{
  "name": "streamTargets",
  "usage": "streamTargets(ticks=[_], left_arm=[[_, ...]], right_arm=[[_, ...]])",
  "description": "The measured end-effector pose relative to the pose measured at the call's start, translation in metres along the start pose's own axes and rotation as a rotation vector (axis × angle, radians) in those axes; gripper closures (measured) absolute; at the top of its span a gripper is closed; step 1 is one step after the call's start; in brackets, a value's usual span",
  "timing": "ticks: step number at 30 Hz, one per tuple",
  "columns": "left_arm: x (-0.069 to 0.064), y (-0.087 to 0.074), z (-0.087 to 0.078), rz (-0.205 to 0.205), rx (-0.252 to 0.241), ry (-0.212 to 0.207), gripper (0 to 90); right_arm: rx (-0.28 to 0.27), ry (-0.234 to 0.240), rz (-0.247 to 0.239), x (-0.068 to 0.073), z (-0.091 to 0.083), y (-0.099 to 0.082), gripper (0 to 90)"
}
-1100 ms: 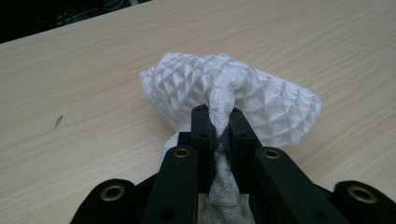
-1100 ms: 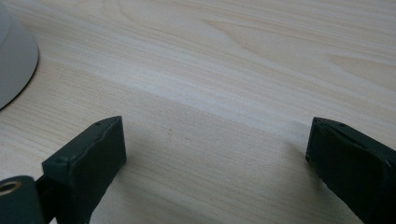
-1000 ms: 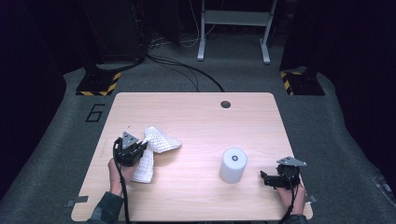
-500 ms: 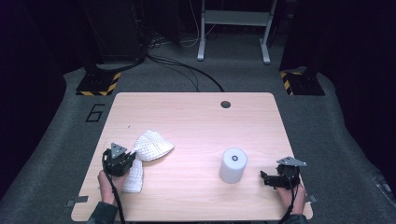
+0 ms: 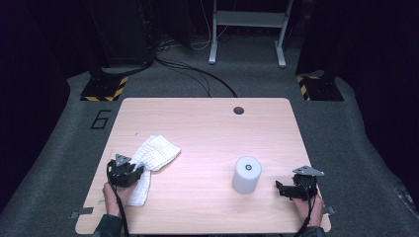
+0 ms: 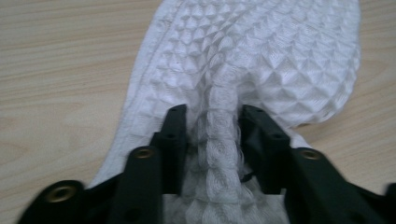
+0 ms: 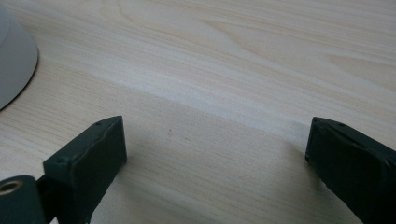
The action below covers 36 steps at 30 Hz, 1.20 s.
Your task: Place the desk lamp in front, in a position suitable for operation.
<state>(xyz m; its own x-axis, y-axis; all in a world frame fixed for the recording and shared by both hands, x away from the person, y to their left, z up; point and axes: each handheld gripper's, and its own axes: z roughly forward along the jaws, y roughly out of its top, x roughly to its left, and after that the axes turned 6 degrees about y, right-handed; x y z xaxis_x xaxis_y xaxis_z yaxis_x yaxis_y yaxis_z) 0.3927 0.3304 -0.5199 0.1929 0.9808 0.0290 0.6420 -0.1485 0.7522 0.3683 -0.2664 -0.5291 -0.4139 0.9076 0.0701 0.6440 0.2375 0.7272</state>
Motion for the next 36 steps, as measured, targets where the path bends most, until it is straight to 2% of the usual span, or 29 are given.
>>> streamTargets(ticks=[3, 7, 8, 10, 15, 16, 18, 20, 21, 22, 24, 26, 29, 31, 32, 33, 36], left_arm=[[-0.001, 0.003, -0.003, 0.011, 0.001, 0.001, 35.7], [-0.002, 0.005, -0.008, 0.022, 0.003, 0.001, 17.4], [-0.003, 0.006, -0.009, 0.024, -0.006, 0.010, 17.4], [-0.004, 0.007, -0.015, 0.033, -0.024, 0.003, 12.0], [-0.006, 0.006, -0.027, 0.057, -0.021, -0.013, 1.5], [-0.007, 0.005, -0.028, 0.056, -0.036, -0.006, 1.2], [-0.005, 0.005, -0.032, 0.068, -0.017, -0.011, 0.1], [-0.004, 0.000, -0.037, 0.061, -0.035, -0.010, 0.1], [-0.003, -0.001, -0.039, 0.070, -0.018, -0.020, 0.1], [-0.003, -0.001, -0.039, 0.070, -0.018, -0.020, 0.1], [-0.003, -0.007, -0.042, 0.068, -0.026, -0.009, 0.1], [-0.002, -0.009, -0.042, 0.063, -0.028, -0.010, 0.0], [-0.001, -0.014, -0.043, 0.058, -0.005, -0.024, 0.0], [-0.002, -0.016, -0.042, 0.059, -0.017, -0.018, 0.0], [-0.002, -0.017, -0.043, 0.064, -0.002, -0.028, 0.0], [-0.002, -0.018, -0.042, 0.066, -0.016, -0.022, 0.0], [-0.002, -0.020, -0.042, 0.066, -0.015, -0.030, 0.0]], right_arm=[[0.000, 0.000, 0.000, 0.000, 0.000, 0.000, 5.0], [0.001, 0.002, 0.000, 0.000, 0.000, 0.000, 5.3], [-0.001, 0.001, 0.000, 0.000, 0.000, 0.000, 5.3], [-0.001, 0.001, 0.000, 0.000, 0.000, 0.000, 5.3], [-0.003, 0.006, -0.001, 0.000, 0.000, 0.000, 5.7], [0.001, 0.006, 0.001, -0.001, 0.000, 0.000, 6.0], [0.005, 0.006, 0.003, -0.001, -0.001, 0.000, 6.0], [0.007, 0.006, 0.024, 0.001, -0.001, 0.001, 5.0], [0.011, 0.013, 0.018, -0.001, -0.002, 0.001, 4.0], [0.016, 0.022, 0.031, 0.000, -0.003, 0.001, 2.8], [-0.017, 0.060, 0.062, 0.000, -0.007, -0.001, 2.6], [-0.026, 0.099, 0.080, 0.002, -0.012, -0.001, 1.1], [-0.046, 0.143, 0.060, 0.010, -0.020, 0.001, 0.0], [-0.046, 0.157, 0.053, 0.014, -0.023, 0.003, 0.0], [-0.048, 0.169, 0.040, 0.018, -0.026, 0.005, 0.0], [-0.048, 0.202, 0.024, 0.026, -0.032, 0.010, 0.0], [-0.055, 0.244, 0.000, 0.036, -0.039, 0.016, 0.0]])
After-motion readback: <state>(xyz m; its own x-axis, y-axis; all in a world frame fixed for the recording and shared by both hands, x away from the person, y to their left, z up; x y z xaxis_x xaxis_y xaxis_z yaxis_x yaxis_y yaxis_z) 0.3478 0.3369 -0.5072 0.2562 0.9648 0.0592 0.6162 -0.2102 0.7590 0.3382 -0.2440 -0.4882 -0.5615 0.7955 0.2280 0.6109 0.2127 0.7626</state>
